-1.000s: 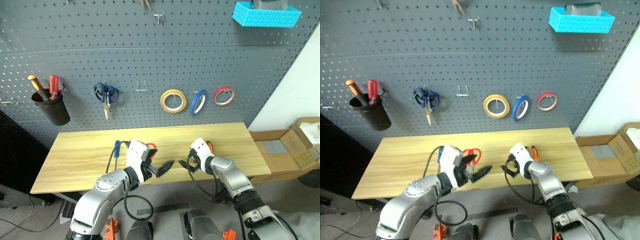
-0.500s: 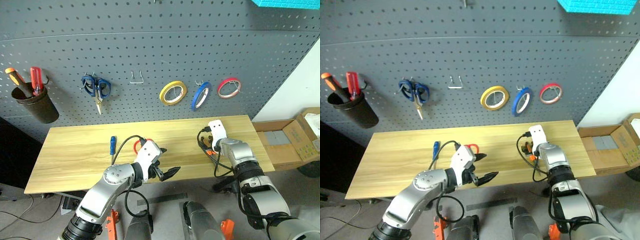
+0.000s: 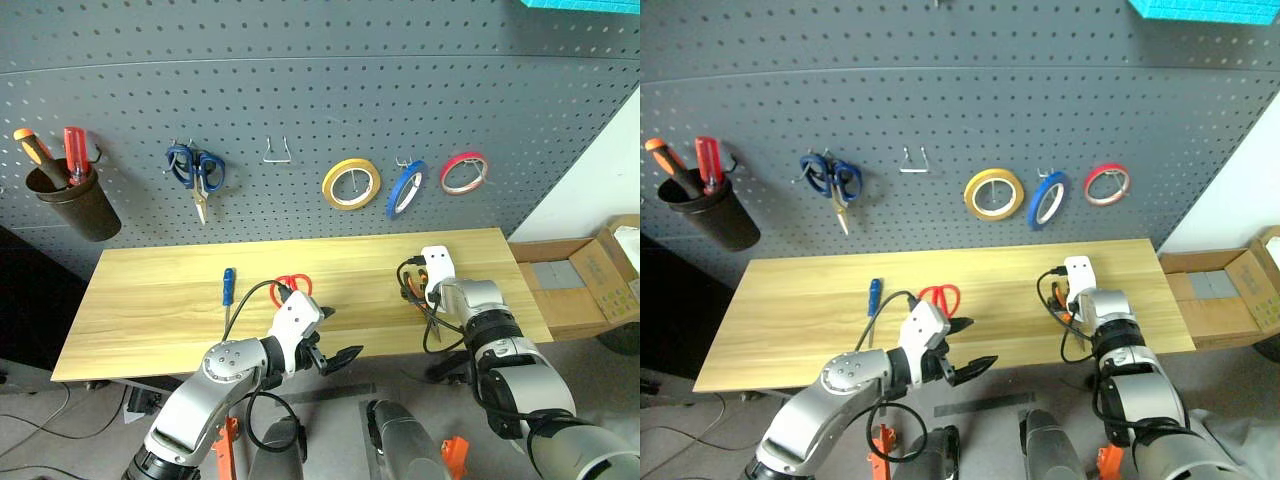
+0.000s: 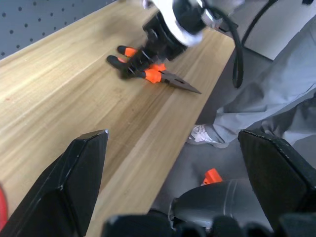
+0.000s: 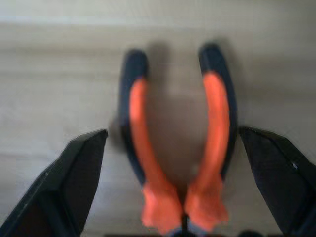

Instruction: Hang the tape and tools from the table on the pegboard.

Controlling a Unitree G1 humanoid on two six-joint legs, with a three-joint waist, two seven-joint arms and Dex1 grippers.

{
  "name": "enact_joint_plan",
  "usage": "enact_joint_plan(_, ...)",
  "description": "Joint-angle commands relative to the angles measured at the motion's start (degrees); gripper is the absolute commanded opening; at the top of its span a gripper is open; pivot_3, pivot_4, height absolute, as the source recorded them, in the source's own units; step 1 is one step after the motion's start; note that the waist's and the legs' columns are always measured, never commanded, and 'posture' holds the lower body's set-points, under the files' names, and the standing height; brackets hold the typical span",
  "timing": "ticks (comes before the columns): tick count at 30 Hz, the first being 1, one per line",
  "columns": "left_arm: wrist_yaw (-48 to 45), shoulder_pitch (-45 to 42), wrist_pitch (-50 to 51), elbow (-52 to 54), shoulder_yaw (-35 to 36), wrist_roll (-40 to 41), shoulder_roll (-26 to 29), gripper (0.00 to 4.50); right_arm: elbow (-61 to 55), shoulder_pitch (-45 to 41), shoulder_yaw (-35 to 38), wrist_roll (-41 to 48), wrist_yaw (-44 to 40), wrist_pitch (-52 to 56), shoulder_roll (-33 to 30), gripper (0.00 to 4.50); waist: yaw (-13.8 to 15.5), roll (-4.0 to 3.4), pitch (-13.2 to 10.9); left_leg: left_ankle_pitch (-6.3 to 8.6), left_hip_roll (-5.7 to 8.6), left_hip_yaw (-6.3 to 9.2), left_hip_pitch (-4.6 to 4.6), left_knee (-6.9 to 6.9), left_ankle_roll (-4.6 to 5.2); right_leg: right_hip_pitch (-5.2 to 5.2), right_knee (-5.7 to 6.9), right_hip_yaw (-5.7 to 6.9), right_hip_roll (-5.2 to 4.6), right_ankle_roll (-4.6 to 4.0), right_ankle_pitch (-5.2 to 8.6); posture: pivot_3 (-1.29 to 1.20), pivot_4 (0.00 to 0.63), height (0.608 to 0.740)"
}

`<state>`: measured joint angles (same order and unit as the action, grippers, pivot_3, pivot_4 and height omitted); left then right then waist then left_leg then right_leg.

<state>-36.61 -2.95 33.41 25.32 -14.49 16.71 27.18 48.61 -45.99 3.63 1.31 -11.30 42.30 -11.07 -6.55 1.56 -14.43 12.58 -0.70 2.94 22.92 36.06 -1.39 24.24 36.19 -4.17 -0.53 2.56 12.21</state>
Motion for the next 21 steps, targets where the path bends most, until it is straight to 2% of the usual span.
enact_joint_plan(1,0.2,0.0,0.0,2.6,1.3,0.8,0.1,4.50,3.1,-1.3,-0.3,-0.2,-1.0,-2.3,-0.8,4.46,0.0,0.07,-0.1,0.00,0.00,0.00,0.00,0.00,0.00,0.00,0.00,0.00,0.00,0.00,0.00,-0.08,0.280,0.740)
enact_joint_plan(4,0.3,-0.2,0.1,2.5,1.6,0.9,-0.2,4.50,4.9,-2.2,-0.6,-0.2,-1.5,-3.5,-0.9,4.46,0.0,0.12,-0.2,0.00,-0.01,0.01,0.00,-0.03,0.00,0.00,0.00,0.01,0.00,0.04,-0.02,-0.08,0.282,0.740)
enact_joint_plan(7,0.5,-0.6,0.4,2.5,1.5,1.0,-0.7,4.50,6.1,-3.0,-1.2,-0.6,-2.5,-5.1,-1.1,3.82,0.0,0.12,-0.3,0.00,-0.01,0.02,0.01,-0.05,0.00,0.01,-0.01,0.02,0.00,0.22,-0.12,-0.08,0.280,0.740)
enact_joint_plan(10,0.5,-1.0,0.5,2.2,1.6,1.0,-1.1,4.50,6.6,-3.5,-1.8,-0.9,-3.3,-6.1,-1.2,2.91,0.0,0.11,-0.3,0.00,-0.01,0.02,0.02,-0.05,0.00,0.01,-0.02,0.02,0.00,0.22,-0.12,-0.08,0.277,0.740)
enact_joint_plan(16,0.7,-1.5,0.9,2.0,2.6,1.8,-1.2,4.50,3.7,-2.9,-4.3,-1.5,-6.1,-6.8,-1.6,2.88,0.0,0.10,-0.4,0.00,-0.01,0.02,0.01,-0.05,0.00,0.02,-0.02,0.03,0.01,0.23,-0.13,-0.08,0.259,0.740)
enact_joint_plan(19,1.5,-1.1,1.2,2.5,3.9,2.9,-1.5,4.50,-3.4,-1.5,-5.6,0.5,-12.4,-6.9,-1.2,2.88,0.0,0.10,-0.4,0.00,-0.01,0.02,0.05,-0.08,0.00,0.07,-0.02,0.02,0.01,0.26,-0.15,-0.08,0.241,0.740)
enact_joint_plan(21,2.4,0.4,2.0,3.9,5.2,3.5,-1.7,4.50,-13.3,1.3,-6.7,2.7,-16.6,-7.0,-0.5,2.88,0.0,0.09,-0.4,0.00,-0.03,0.03,0.08,-0.11,0.00,0.11,-0.01,0.04,0.02,0.28,-0.16,-0.08,0.226,0.740)
